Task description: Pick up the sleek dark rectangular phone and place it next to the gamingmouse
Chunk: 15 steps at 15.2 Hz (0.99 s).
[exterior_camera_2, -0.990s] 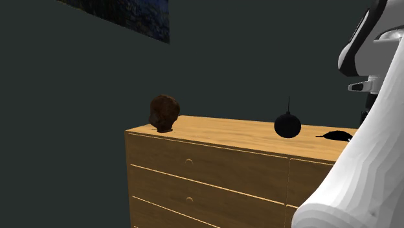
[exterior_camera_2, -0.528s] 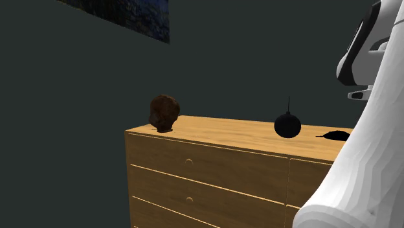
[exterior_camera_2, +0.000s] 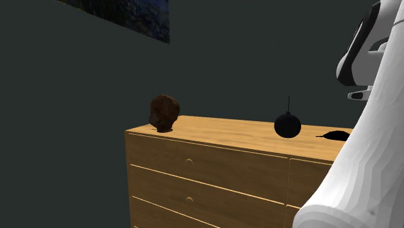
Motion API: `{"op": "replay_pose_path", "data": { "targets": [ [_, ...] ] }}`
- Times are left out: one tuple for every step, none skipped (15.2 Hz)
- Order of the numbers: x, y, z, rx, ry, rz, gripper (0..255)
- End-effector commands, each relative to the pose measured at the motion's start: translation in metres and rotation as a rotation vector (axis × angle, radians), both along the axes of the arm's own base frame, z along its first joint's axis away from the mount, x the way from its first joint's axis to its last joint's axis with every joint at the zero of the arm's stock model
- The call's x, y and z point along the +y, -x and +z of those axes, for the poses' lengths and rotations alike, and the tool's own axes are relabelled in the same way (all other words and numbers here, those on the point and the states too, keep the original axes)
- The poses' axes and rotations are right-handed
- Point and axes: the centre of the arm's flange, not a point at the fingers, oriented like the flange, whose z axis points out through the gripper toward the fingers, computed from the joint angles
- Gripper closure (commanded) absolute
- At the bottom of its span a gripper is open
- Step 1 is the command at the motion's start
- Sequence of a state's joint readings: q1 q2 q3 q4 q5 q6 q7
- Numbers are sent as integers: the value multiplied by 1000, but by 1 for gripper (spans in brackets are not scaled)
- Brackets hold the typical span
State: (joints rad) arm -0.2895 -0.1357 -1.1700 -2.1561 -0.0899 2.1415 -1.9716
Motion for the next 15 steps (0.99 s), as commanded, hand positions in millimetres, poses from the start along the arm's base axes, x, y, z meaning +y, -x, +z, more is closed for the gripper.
{"op": "replay_pose_path", "data": {
  "targets": [
    [0, 0, 0, 0, 0, 0, 0],
    [0, 0, 0, 0, 0, 0, 0],
    [0, 0, 0, 0, 0, 0, 0],
    [0, 1, 13, 0, 0, 0, 0],
    [1, 1, 26, 0, 0, 0, 0],
    [1, 2, 40, 0, 0, 0, 0],
    [2, 3, 50, 0, 0, 0, 0],
    [2, 3, 50, 0, 0, 0, 0],
    [2, 3, 50, 0, 0, 0, 0],
    [2, 3, 50, 0, 0, 0, 0],
    [2, 3, 50, 0, 0, 0, 0],
    [2, 3, 50, 0, 0, 0, 0],
    [2, 3, 50, 0, 0, 0, 0],
    [2, 3, 50, 0, 0, 0, 0],
    [2, 3, 50, 0, 0, 0, 0]
  ]
}}
